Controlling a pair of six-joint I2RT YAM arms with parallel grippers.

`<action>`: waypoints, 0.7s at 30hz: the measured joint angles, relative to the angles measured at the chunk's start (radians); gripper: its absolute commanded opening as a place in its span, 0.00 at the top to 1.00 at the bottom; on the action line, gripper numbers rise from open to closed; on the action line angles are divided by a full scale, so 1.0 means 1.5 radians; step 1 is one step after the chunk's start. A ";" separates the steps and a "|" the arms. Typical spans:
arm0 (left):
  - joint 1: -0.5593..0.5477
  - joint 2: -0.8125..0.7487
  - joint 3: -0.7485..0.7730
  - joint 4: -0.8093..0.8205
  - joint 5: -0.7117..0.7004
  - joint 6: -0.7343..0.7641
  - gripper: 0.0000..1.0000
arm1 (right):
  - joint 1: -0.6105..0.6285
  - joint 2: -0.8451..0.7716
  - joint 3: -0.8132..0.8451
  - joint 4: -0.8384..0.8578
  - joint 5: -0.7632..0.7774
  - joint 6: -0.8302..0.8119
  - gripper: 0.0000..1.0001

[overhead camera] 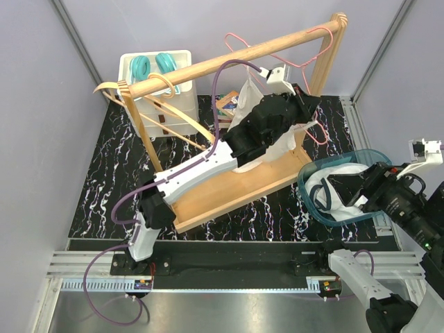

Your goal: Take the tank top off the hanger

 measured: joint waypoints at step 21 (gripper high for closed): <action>-0.011 -0.195 -0.204 -0.039 0.317 -0.104 1.00 | 0.000 0.056 0.002 0.002 0.000 -0.023 0.27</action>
